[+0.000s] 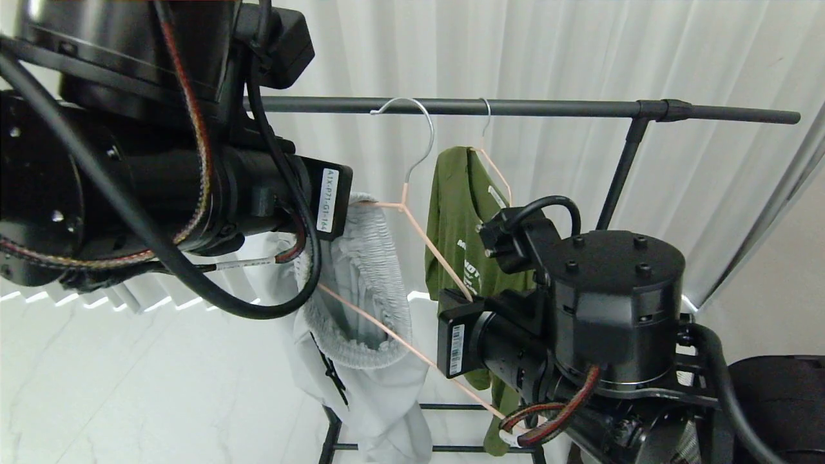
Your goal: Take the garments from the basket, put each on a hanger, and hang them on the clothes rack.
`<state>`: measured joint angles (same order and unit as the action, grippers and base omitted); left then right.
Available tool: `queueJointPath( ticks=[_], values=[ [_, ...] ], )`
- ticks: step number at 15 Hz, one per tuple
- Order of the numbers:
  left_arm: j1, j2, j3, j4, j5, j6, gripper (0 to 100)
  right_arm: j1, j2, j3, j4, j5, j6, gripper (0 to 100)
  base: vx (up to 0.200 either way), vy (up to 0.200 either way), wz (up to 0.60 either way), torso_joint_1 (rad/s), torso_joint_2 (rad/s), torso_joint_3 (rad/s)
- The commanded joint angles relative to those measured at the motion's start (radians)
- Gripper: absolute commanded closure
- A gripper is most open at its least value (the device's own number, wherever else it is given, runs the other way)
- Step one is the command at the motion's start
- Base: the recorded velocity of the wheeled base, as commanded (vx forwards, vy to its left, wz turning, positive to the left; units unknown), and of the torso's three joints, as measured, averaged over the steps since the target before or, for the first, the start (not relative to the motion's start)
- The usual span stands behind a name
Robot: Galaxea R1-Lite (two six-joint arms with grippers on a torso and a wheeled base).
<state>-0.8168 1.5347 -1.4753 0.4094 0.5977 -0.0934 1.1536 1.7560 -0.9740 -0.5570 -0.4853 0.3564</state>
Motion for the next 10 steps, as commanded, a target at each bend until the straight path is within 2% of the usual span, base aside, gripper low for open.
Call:
queueJointPath(
  ticks=[1, 5, 6, 10],
  values=[
    [-0.025, 0.009, -0.023, 0.000, -0.001, -0.022, 100, 0.017, 0.028, -0.023, -0.003, 0.005, 0.000, 100, 0.000, 0.000, 0.00, 0.000, 0.00, 0.000],
    [-0.056, 0.016, -0.045, -0.001, -0.006, -0.028, 100, 0.017, 0.036, -0.032, -0.003, 0.004, -0.004, 100, 0.000, 0.000, 0.00, 0.000, 0.00, 0.000],
    [-0.079, 0.025, -0.048, -0.001, -0.006, -0.062, 100, 0.017, 0.034, -0.032, -0.003, 0.004, -0.008, 100, 0.000, 0.000, 0.00, 0.000, 0.00, 0.000],
    [-0.136, 0.050, -0.076, -0.001, -0.006, -0.098, 100, 0.017, 0.033, -0.032, -0.003, 0.001, -0.025, 100, 0.000, 0.000, 0.00, 0.000, 0.00, 0.000]
  ],
)
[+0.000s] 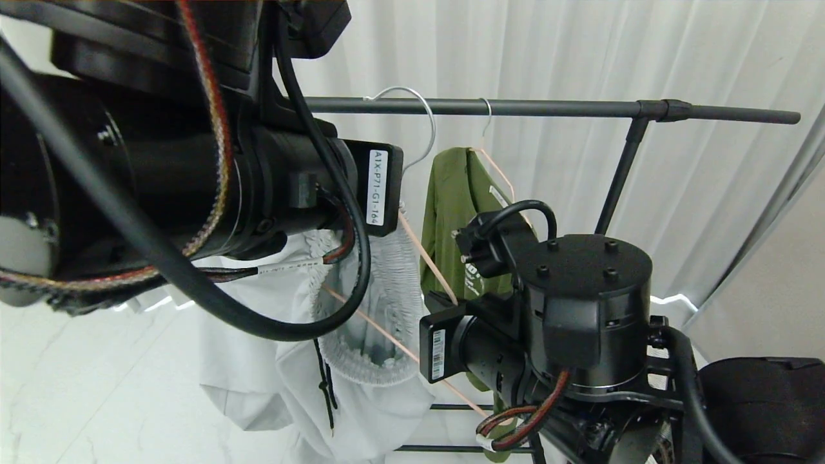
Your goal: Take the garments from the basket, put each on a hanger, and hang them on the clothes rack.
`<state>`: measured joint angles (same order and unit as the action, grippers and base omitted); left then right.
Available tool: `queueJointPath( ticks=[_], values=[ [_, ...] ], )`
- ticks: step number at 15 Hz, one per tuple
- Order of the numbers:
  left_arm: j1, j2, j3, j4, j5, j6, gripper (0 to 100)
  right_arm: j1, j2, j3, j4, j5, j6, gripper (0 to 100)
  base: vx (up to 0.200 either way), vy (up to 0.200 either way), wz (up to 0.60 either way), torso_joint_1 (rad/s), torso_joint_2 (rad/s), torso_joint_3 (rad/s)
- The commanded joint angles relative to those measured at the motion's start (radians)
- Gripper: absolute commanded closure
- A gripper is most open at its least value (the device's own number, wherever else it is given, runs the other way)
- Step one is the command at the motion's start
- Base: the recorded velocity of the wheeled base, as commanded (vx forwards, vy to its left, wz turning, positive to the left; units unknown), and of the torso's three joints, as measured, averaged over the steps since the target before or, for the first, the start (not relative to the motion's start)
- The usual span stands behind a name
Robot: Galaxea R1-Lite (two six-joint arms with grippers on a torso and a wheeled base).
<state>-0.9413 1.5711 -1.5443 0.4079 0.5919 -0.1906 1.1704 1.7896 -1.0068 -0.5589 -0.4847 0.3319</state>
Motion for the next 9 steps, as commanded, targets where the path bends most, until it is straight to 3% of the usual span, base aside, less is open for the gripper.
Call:
queueJointPath(
  ticks=[1, 4, 9],
  values=[
    [-0.011, 0.012, -0.007, 0.000, 0.000, -0.001, 100, -0.003, -0.006, 0.002, -0.001, -0.002, -0.001, 100, 0.000, 0.000, 0.00, 0.000, 0.00, 0.000],
    [0.007, -0.011, 0.004, 0.000, 0.002, 0.014, 100, -0.058, -0.039, 0.008, -0.001, -0.002, -0.028, 100, 0.000, 0.000, 0.00, 0.000, 0.00, 0.000],
    [0.007, -0.016, 0.012, -0.009, 0.000, 0.134, 100, -0.112, -0.105, 0.001, -0.001, 0.006, -0.082, 100, 0.000, 0.000, 0.00, 0.000, 0.00, 0.000]
  ],
)
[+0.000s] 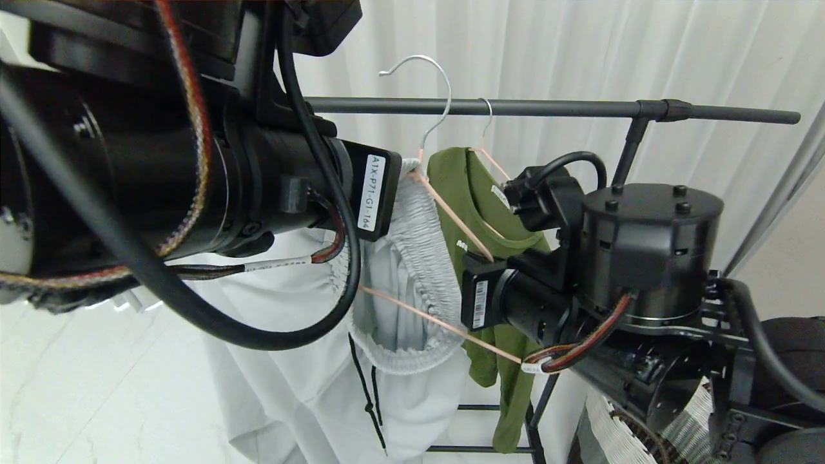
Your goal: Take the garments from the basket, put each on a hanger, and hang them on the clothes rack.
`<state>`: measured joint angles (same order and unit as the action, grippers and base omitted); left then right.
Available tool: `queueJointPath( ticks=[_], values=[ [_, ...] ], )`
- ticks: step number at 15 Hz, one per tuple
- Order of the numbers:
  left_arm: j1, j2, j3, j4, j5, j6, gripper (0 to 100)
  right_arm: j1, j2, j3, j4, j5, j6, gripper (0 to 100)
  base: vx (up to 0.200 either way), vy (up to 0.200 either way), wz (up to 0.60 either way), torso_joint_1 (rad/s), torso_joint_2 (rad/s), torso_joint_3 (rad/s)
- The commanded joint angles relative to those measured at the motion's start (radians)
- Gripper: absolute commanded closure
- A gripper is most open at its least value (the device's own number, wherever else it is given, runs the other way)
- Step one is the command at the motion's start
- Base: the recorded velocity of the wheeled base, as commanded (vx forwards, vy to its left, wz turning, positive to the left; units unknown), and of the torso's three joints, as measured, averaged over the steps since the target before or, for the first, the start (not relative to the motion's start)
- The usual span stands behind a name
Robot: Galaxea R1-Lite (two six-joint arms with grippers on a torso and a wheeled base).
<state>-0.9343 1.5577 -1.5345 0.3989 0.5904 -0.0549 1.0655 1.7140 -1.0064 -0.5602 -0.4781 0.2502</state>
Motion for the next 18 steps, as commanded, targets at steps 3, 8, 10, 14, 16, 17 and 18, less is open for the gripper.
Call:
queueJointPath(
  ticks=[3, 8, 10, 14, 16, 17, 18],
  values=[
    [0.000, -0.004, 0.039, -0.003, 0.003, 0.052, 100, -0.022, -0.060, 0.000, 0.000, -0.001, -0.028, 100, 0.000, 0.000, 0.00, 0.000, 0.00, 0.000],
    [-0.003, -0.018, 0.074, -0.006, 0.003, 0.122, 100, -0.030, -0.086, 0.000, -0.013, -0.004, -0.071, 100, 0.000, 0.000, 0.00, 0.000, 0.00, 0.000],
    [-0.005, -0.019, 0.079, -0.006, 0.003, 0.124, 100, -0.030, -0.085, 0.000, -0.053, -0.001, -0.114, 100, 0.000, 0.000, 0.00, 0.000, 0.00, 0.000],
    [-0.005, -0.021, 0.079, -0.028, 0.002, 0.122, 0, -0.030, -0.085, 0.000, -0.081, -0.001, -0.193, 100, 0.000, 0.000, 0.00, 0.000, 0.00, 0.000],
    [-0.005, -0.041, 0.100, -0.035, 0.002, 0.122, 0, -0.041, -0.083, 0.005, -0.095, -0.001, -0.229, 100, 0.000, 0.000, 0.00, 0.000, 0.00, 0.000],
    [-0.005, -0.065, 0.126, -0.038, 0.000, 0.122, 0, -0.050, -0.083, 0.008, -0.106, -0.001, -0.244, 100, 0.000, 0.000, 0.00, 0.000, 0.00, 0.000],
    [-0.005, -0.099, 0.157, -0.038, -0.003, 0.124, 0, -0.059, -0.083, 0.008, -0.118, 0.001, -0.258, 100, 0.000, 0.000, 0.00, 0.000, 0.00, 0.000]
  ],
)
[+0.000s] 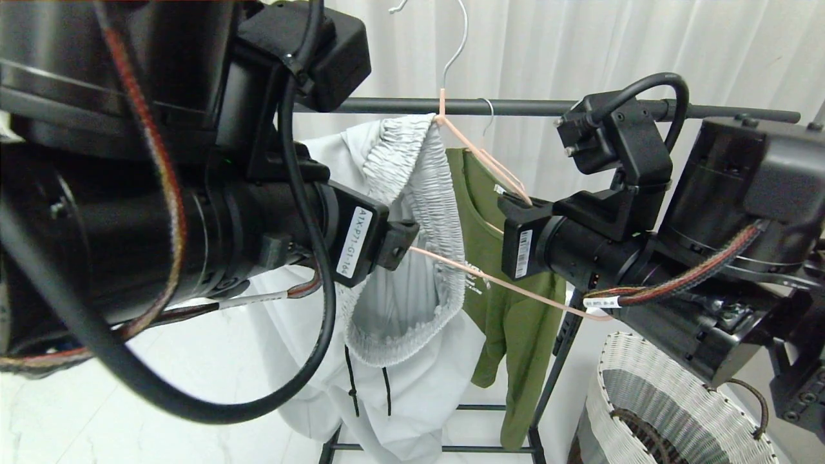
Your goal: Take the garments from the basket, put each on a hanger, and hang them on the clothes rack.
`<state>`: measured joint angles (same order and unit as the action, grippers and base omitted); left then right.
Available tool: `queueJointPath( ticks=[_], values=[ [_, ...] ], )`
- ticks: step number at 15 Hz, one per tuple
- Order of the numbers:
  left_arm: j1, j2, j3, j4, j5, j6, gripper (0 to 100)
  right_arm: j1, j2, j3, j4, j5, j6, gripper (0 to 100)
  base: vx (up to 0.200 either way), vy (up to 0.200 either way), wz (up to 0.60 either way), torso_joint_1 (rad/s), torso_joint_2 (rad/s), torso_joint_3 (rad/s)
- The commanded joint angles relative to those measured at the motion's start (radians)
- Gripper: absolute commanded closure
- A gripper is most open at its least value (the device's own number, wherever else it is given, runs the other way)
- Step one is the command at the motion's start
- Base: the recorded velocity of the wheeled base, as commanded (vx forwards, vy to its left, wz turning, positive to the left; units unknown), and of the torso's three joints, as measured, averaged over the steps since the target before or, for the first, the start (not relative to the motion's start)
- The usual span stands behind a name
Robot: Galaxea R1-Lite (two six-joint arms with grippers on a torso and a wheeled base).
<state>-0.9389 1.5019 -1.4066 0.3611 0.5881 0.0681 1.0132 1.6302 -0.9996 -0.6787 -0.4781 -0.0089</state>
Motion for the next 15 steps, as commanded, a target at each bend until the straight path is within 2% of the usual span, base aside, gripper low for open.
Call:
queueJointPath(
  ticks=[1, 3, 5, 8, 9, 11, 13, 15],
  values=[
    [0.000, -0.083, 0.061, -0.001, -0.014, 0.002, 0, -0.021, 0.000, 0.004, -0.007, 0.004, -0.017, 100, 0.000, 0.000, 0.00, 0.000, 0.00, 0.000],
    [0.005, -0.154, 0.092, -0.001, -0.033, 0.036, 0, -0.033, 0.000, 0.009, -0.019, 0.019, -0.057, 100, 0.000, 0.000, 0.00, 0.000, 0.00, 0.000],
    [0.075, -0.207, 0.092, 0.001, -0.106, 0.119, 0, -0.042, -0.003, 0.024, -0.047, 0.052, -0.109, 100, 0.000, 0.000, 0.00, 0.000, 0.00, 0.000],
    [0.238, -0.227, 0.089, -0.036, -0.255, 0.306, 0, -0.044, -0.003, 0.047, -0.104, 0.058, -0.174, 100, 0.000, 0.000, 0.00, 0.000, 0.00, 0.000],
    [0.304, -0.221, 0.097, -0.102, -0.343, 0.401, 0, -0.041, -0.007, 0.064, -0.124, 0.059, -0.201, 100, 0.000, 0.000, 0.00, 0.000, 0.00, 0.000],
    [0.367, -0.212, 0.110, -0.154, -0.495, 0.533, 0, -0.038, -0.012, 0.090, -0.156, 0.069, -0.241, 100, 0.000, 0.000, 0.00, 0.000, 0.00, 0.000],
    [0.371, -0.212, 0.152, -0.156, -0.626, 0.595, 0, -0.038, -0.015, 0.110, -0.182, 0.076, -0.275, 100, 0.000, 0.000, 0.00, 0.000, 0.00, 0.000],
    [0.371, -0.204, 0.178, -0.156, -0.656, 0.605, 0, -0.022, -0.015, 0.119, -0.200, 0.079, -0.295, 100, 0.000, 0.000, 0.00, 0.000, 0.00, 0.000]
  ],
)
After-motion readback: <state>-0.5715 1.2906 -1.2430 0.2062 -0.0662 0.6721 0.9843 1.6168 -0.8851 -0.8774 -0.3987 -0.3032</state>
